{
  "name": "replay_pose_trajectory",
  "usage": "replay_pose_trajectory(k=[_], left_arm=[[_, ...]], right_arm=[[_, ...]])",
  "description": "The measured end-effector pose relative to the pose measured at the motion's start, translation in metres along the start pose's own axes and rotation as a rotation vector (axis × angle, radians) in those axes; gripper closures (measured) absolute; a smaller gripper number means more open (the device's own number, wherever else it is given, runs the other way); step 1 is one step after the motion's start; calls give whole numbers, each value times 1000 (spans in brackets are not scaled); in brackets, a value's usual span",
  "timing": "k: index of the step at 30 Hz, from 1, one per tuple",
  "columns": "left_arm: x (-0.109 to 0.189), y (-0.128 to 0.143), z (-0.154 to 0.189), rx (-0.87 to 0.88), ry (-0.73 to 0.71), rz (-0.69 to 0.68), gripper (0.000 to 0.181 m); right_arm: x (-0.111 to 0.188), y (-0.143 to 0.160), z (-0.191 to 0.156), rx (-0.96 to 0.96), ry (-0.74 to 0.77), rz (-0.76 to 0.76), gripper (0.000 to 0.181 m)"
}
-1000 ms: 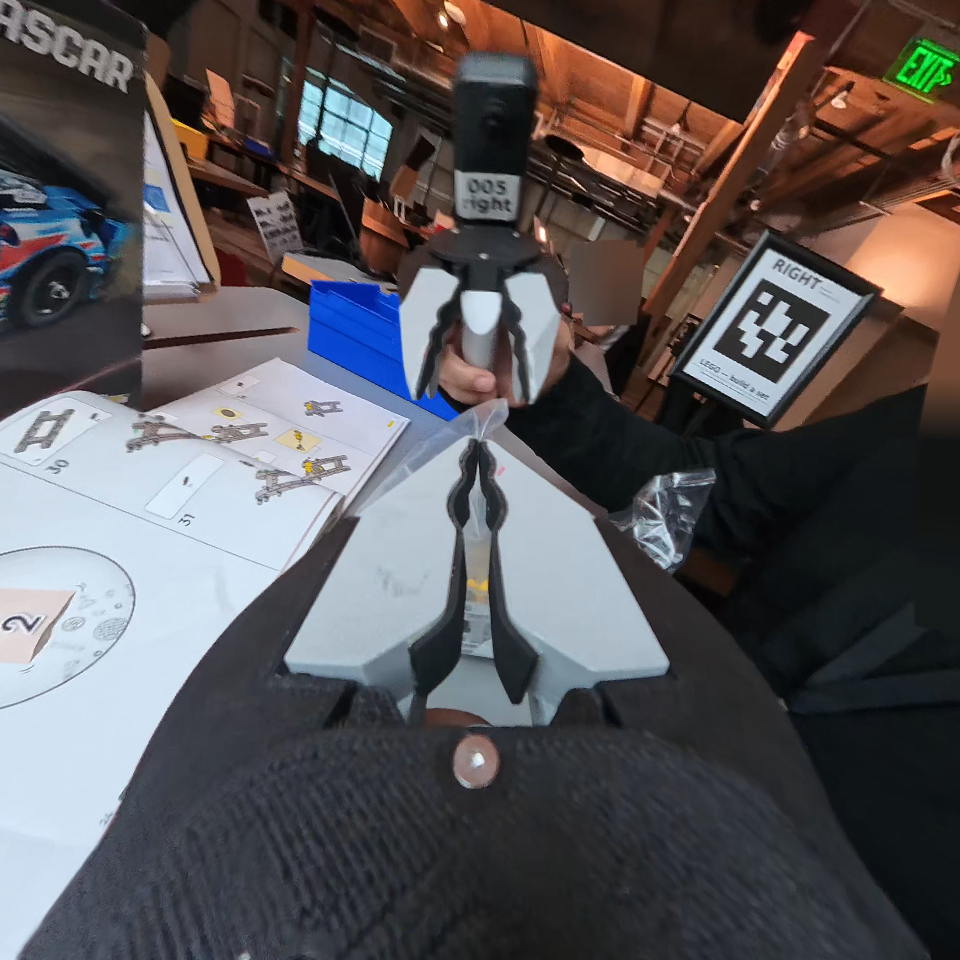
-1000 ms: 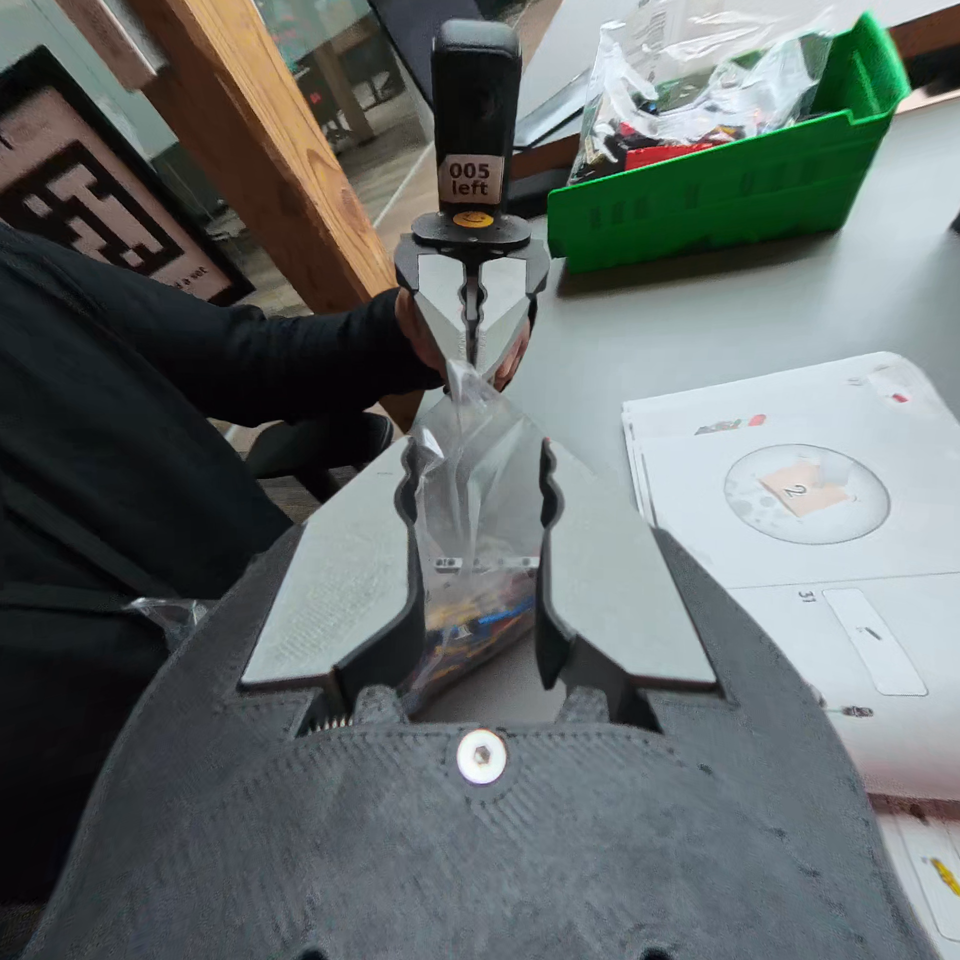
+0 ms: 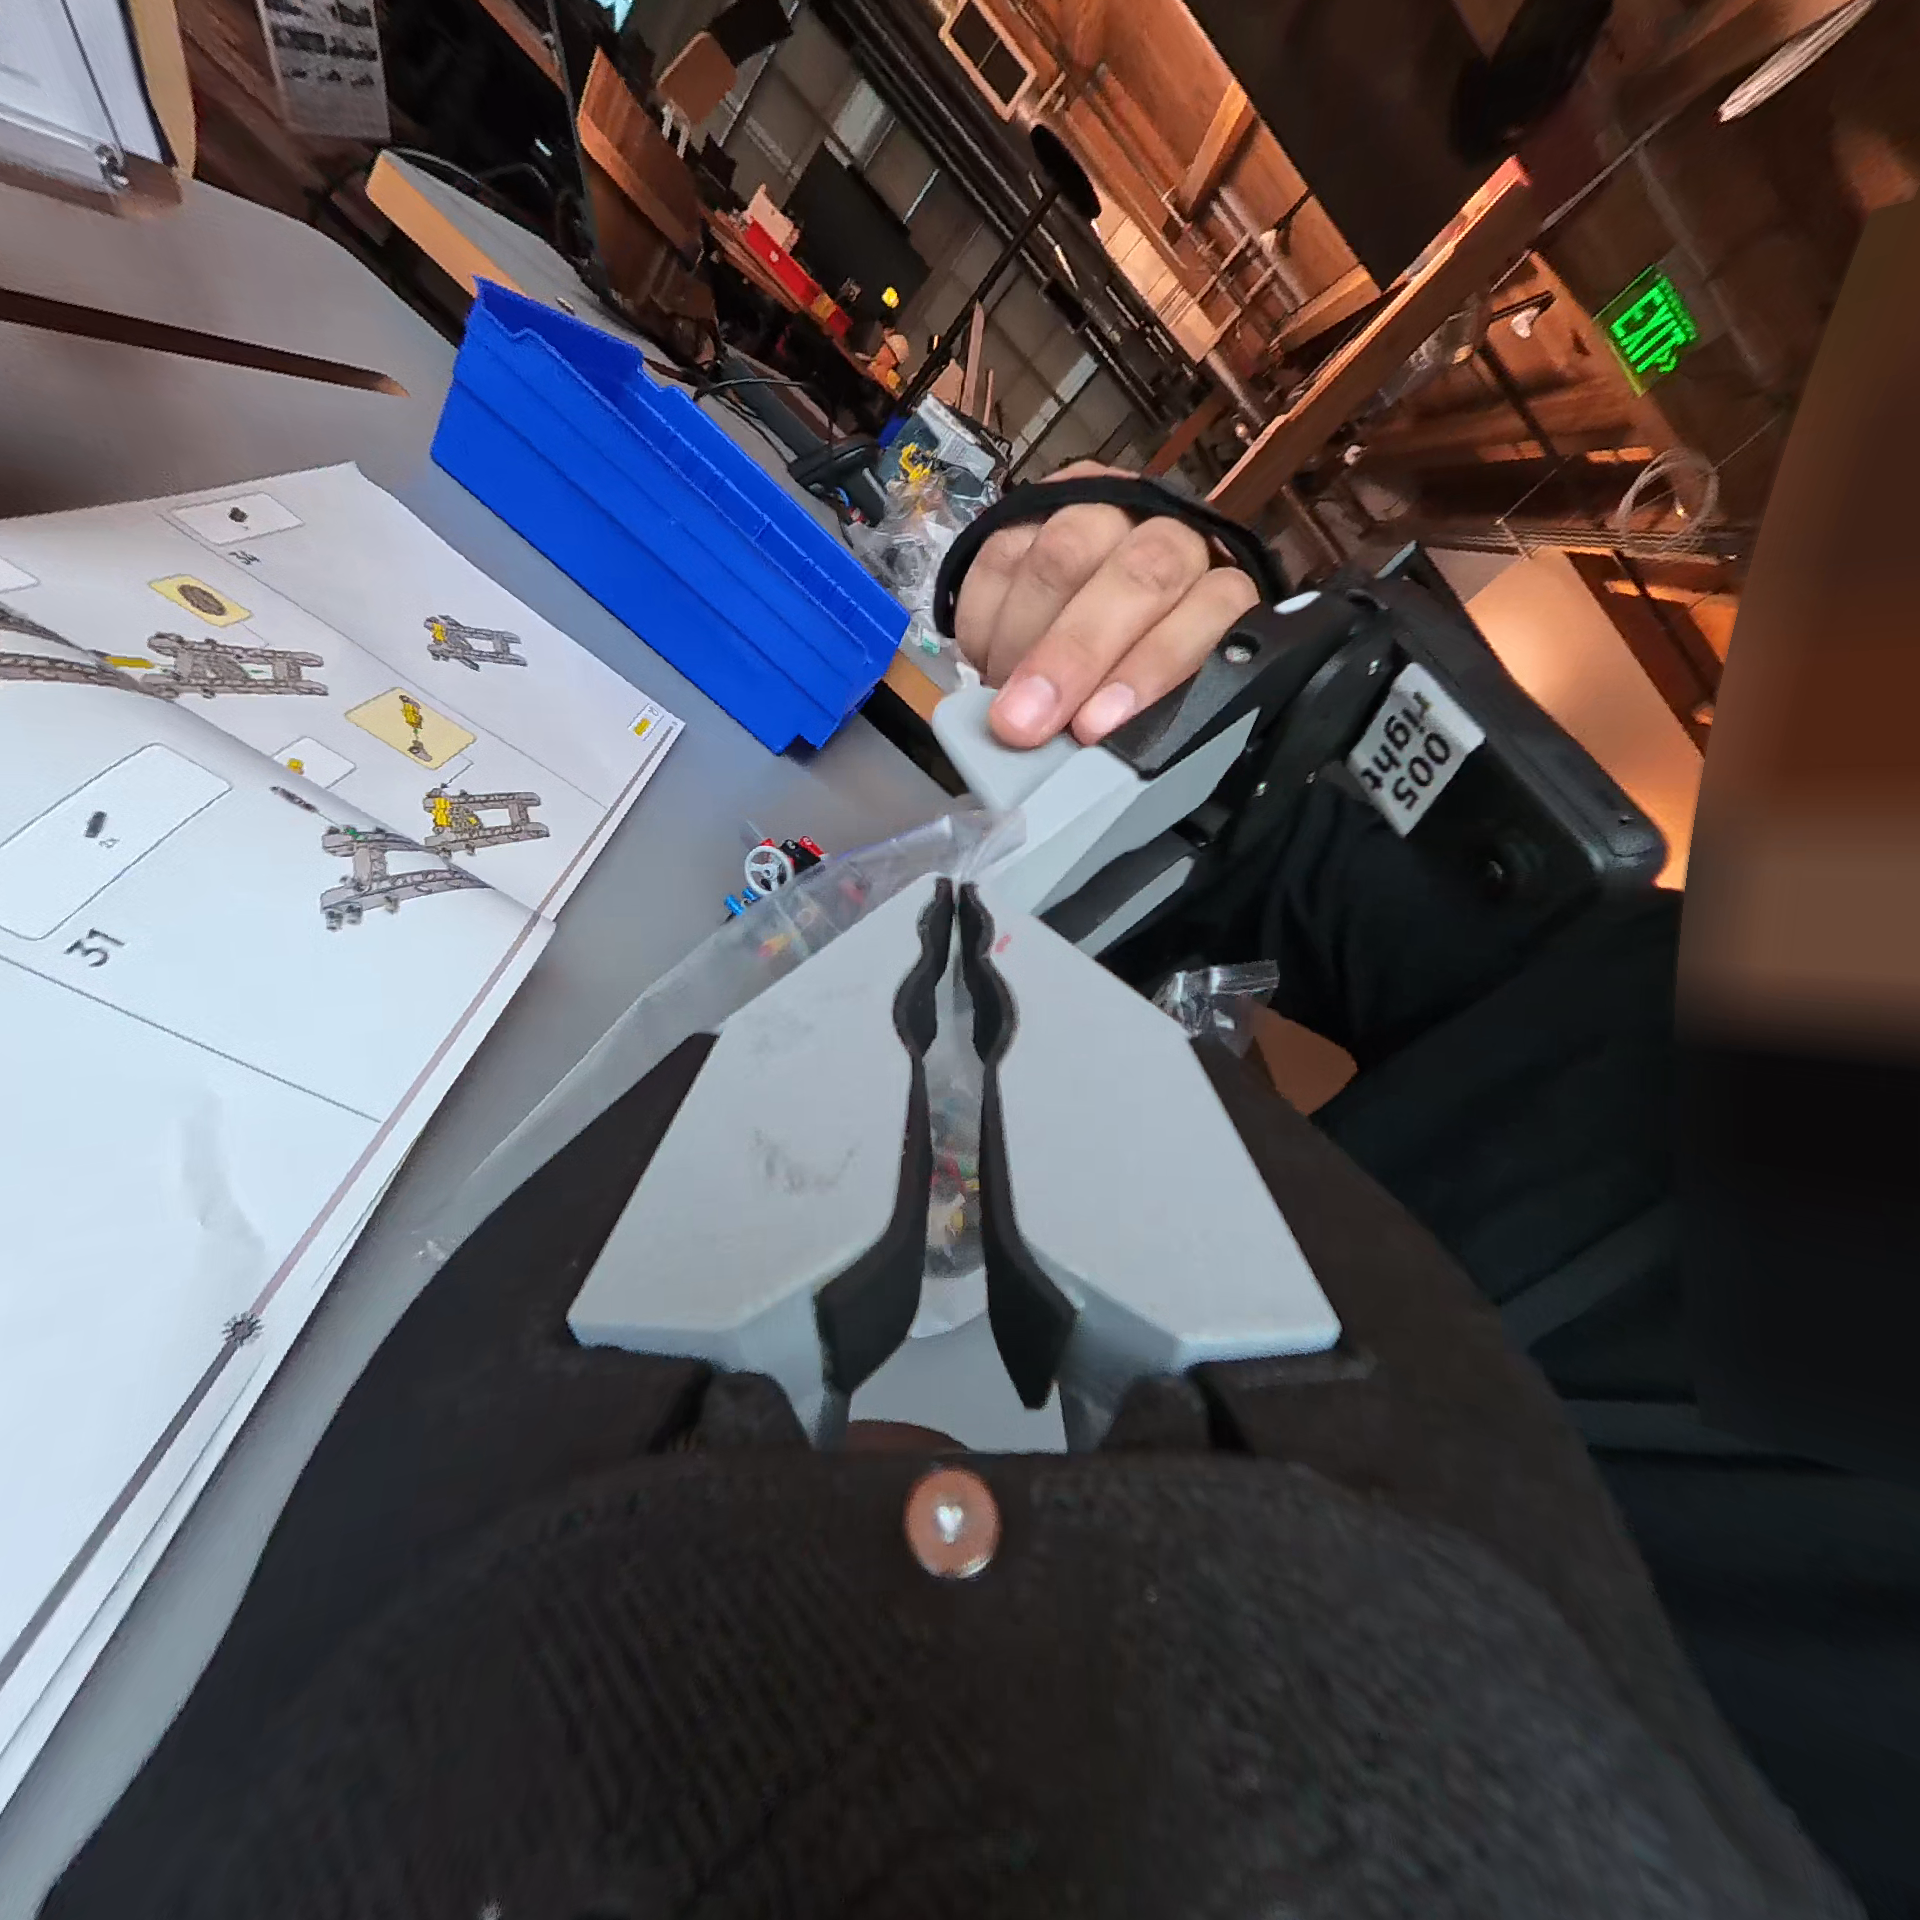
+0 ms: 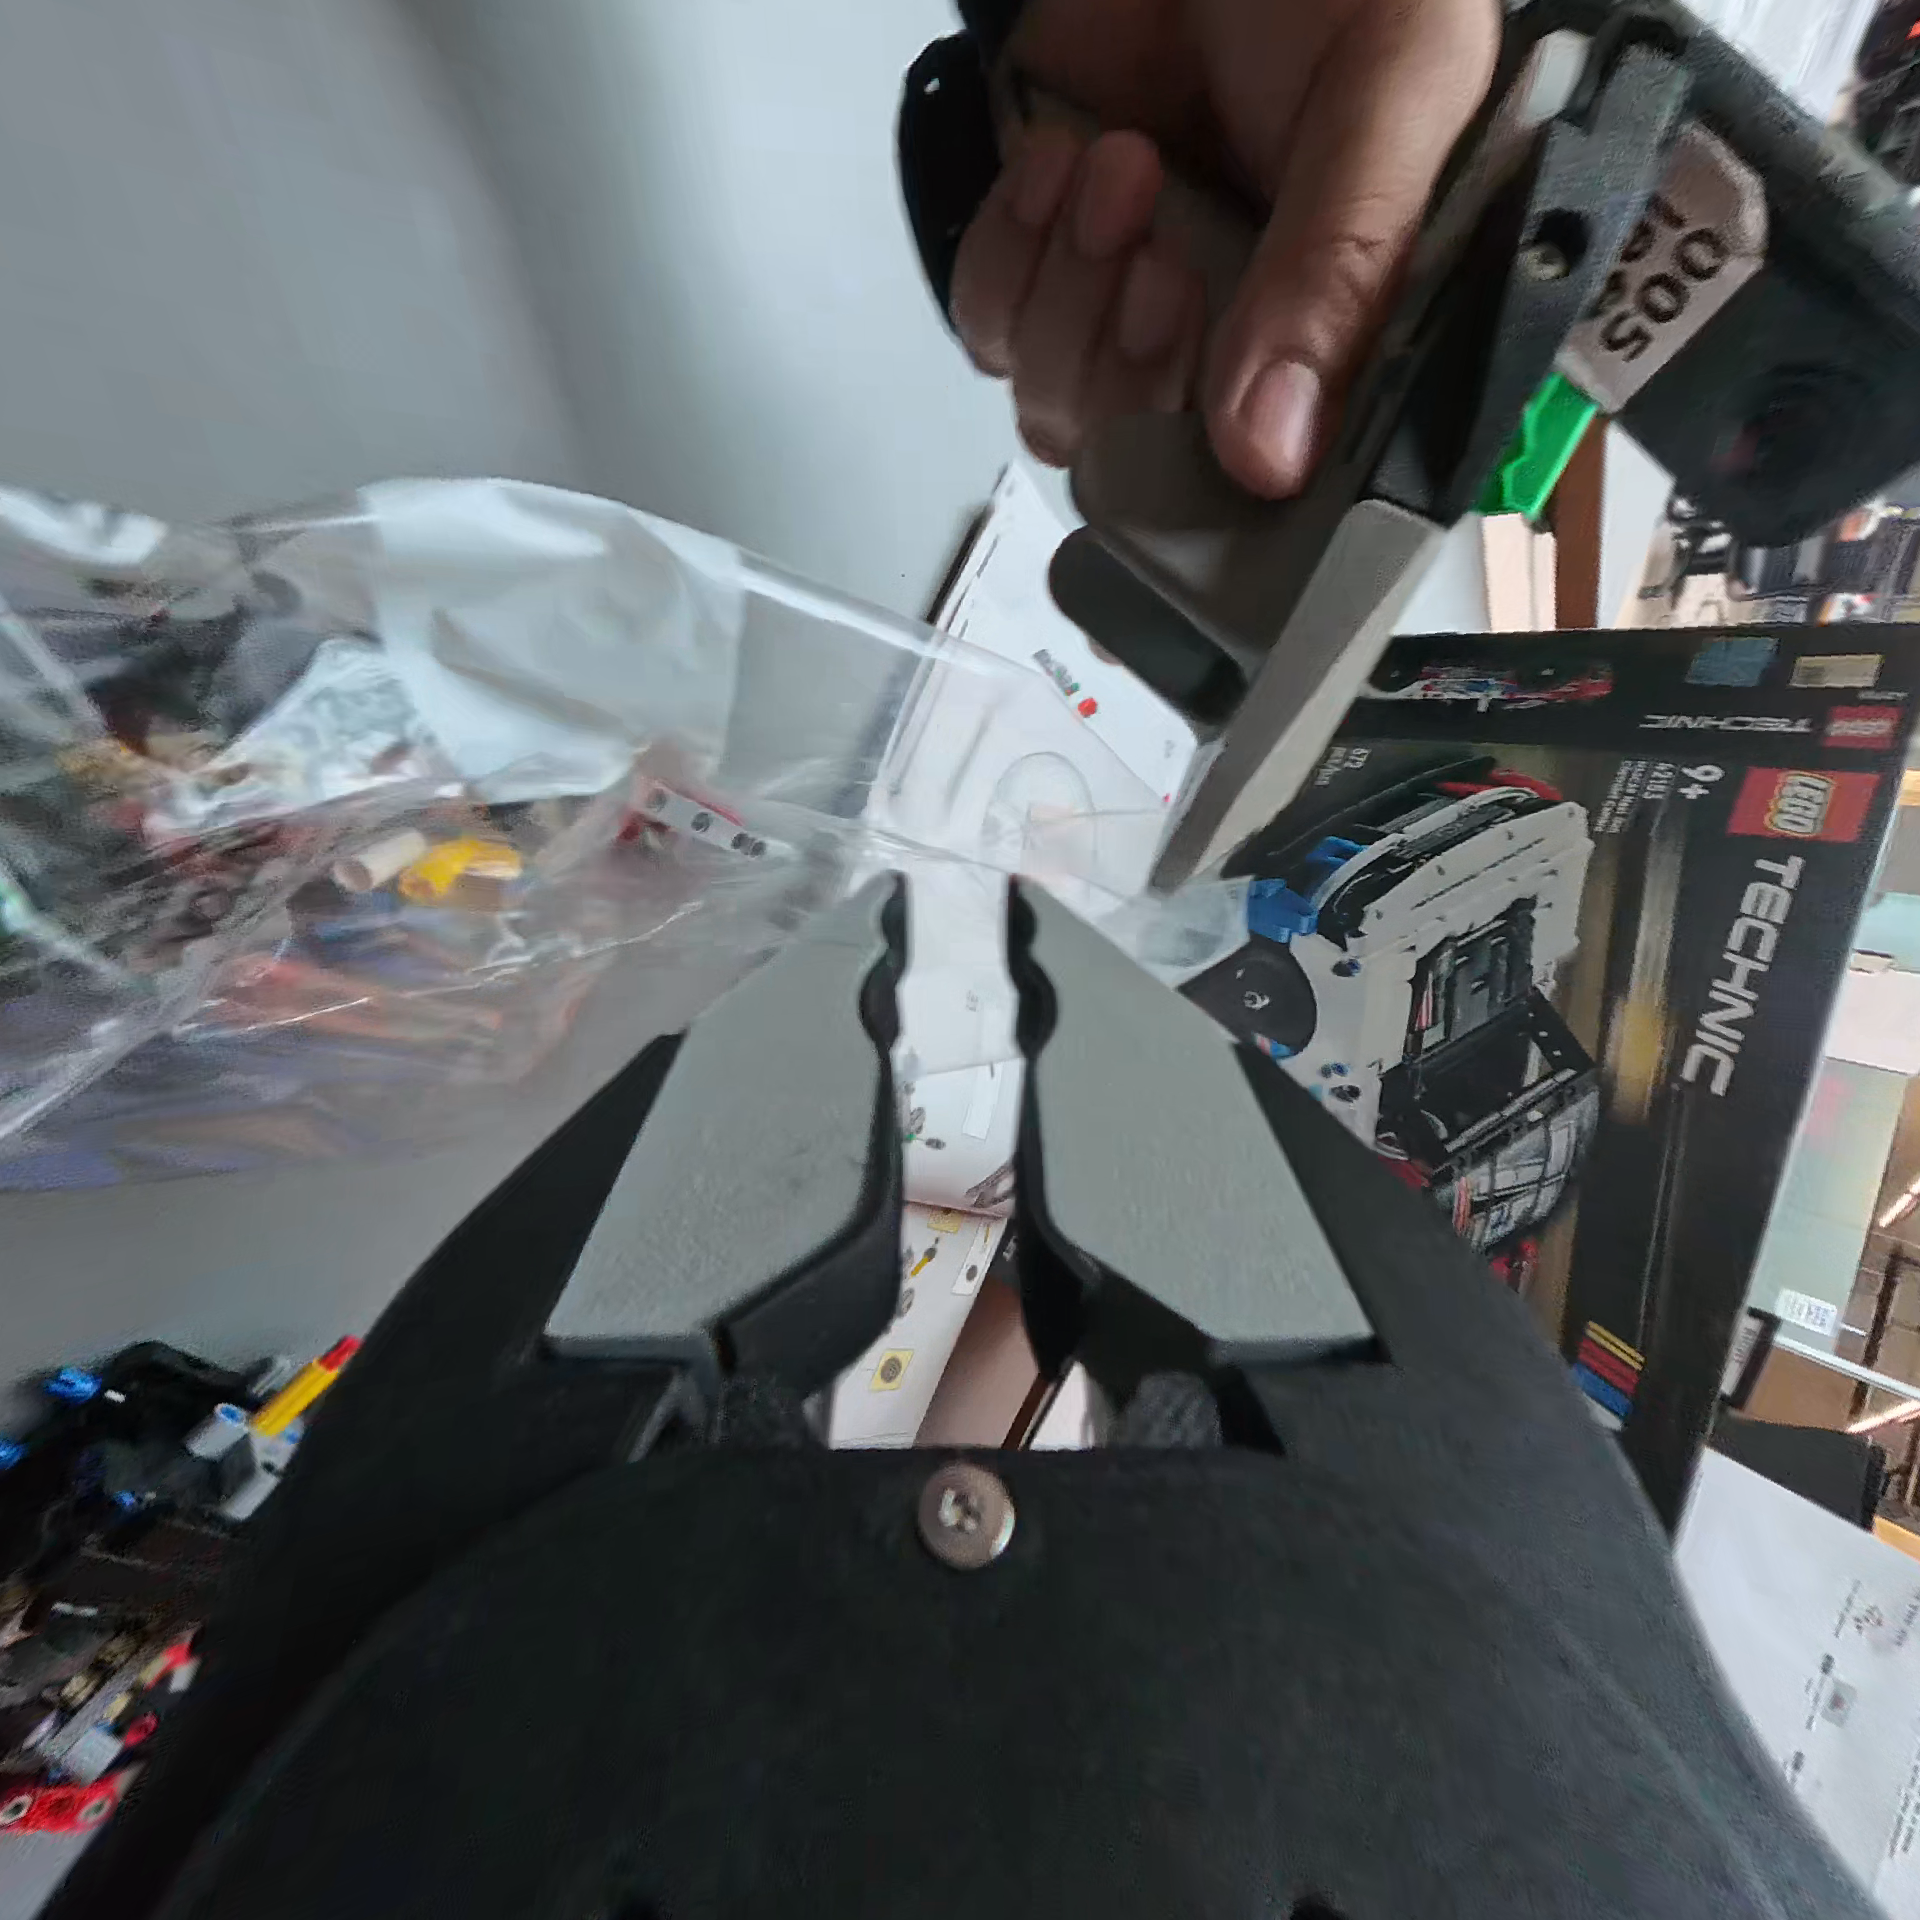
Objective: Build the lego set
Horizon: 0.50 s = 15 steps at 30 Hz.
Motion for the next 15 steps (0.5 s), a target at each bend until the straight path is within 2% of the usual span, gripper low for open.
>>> replay_pose_trajectory(k=[3, 5, 8, 9, 11, 15], left_arm=[[8, 6, -12, -39, -142, -37, 173], [13, 13, -15, -75, -253, -64, 166], [6, 23, -10, -77, -275, -90, 155], [1, 27, -11, -75, -282, -113, 156], [-5, 32, -12, -106, -299, -148, 181], [-10, 28, -4, -143, -297, -151, 181]], right_arm=[[-8, 6, -4, 11, -2, -46, 181], [-7, 6, -2, -13, 18, -26, 181], [-2, 2, -1, -74, -1, 38, 180], [-1, 0, -1, -88, -8, 59, 179], [0, 1, -2, -91, -4, 59, 176], [9, 3, 2, -39, 74, 33, 164]])
Point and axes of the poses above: each gripper's, where its closed fingertips meet, x back along the fingers, y out of its underside, z = x × y across the jaws, the point moved 1 cm from there along x, back along the fingers, and after that the axes turned 13 degrees about -z, right-handed, at the moved point
